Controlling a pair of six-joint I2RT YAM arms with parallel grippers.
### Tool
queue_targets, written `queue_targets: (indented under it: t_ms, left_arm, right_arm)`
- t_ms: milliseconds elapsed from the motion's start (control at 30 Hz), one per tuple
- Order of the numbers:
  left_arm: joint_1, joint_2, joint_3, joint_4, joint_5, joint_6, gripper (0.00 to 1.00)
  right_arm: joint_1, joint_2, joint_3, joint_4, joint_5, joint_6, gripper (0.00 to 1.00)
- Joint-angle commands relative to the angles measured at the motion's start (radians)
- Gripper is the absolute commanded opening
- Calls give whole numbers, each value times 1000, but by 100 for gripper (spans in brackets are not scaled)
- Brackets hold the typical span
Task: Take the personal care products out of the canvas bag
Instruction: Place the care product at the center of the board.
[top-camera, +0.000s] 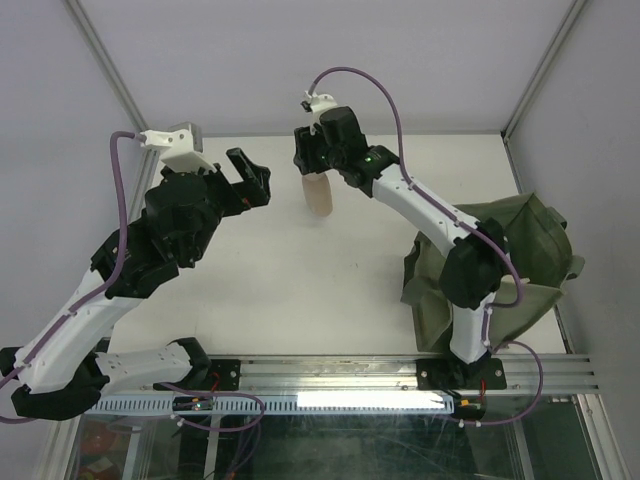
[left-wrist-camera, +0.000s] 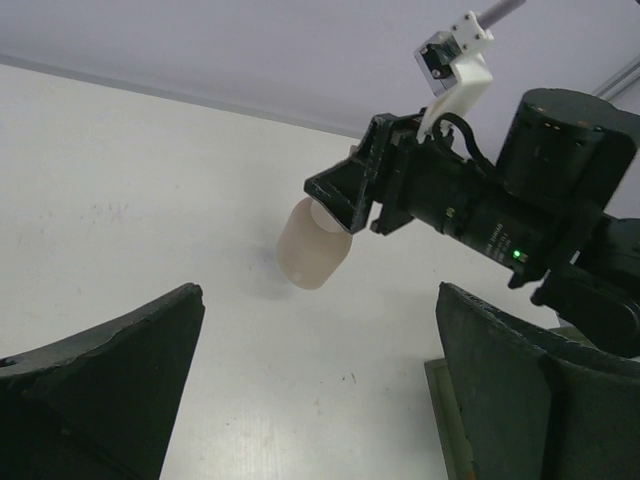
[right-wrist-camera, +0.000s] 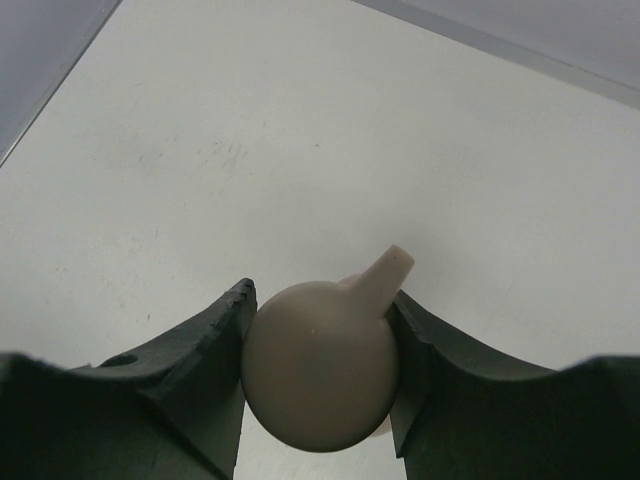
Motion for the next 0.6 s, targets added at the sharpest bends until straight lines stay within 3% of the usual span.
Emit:
queue_targets:
  t_ms: [0,300,567]
  left_arm:
    - [11,1,-10,1,-10,20,99]
    - [23,50,24,4,9,118,99]
    - [71,46,11,22,40,153,99]
  right_arm:
    - [-14,52,146,240,16,-16,0]
    - [-31,192,258,253,16,-16,0]
    - [-52,206,191,302,16,-16,0]
